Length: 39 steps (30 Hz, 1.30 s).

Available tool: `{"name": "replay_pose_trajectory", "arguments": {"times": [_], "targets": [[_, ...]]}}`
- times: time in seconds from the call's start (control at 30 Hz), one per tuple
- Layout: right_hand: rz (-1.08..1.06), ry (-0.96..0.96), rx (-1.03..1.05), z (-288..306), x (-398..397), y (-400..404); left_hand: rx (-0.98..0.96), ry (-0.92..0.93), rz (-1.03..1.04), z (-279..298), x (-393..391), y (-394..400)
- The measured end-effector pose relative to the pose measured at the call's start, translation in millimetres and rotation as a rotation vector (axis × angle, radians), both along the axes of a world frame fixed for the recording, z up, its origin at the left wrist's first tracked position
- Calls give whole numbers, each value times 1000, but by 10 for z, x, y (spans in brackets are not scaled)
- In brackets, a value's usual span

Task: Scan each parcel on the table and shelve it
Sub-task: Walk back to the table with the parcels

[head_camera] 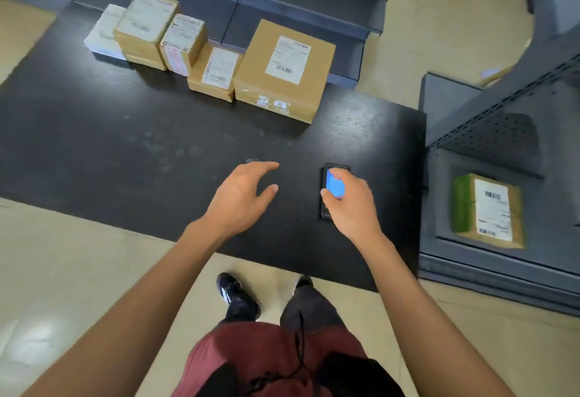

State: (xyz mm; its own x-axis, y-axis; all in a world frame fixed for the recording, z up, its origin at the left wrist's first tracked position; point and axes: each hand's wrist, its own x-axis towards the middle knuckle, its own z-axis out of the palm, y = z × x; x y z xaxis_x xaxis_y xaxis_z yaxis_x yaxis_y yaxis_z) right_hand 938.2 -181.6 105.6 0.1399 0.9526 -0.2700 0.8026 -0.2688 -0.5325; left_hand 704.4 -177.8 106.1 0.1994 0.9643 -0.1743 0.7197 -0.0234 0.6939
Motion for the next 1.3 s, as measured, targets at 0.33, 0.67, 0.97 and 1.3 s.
{"name": "replay_pose_trajectory", "arguments": {"times": [0.33, 0.67, 0.97, 1.3], "targets": [[-216, -93, -91, -489, 281, 55, -40, 43, -202, -125, 196, 625], [-367, -82, -313, -1147, 431, 251, -160, 123, -326, -433, 569, 1001], [-393, -180, -469, -1453, 208, 495, -213, 137, -308, -627, 562, 1366], [-501, -1, -405, -1359, 196, 656, -120, 132, -266, -745, 189, 2118]]}}
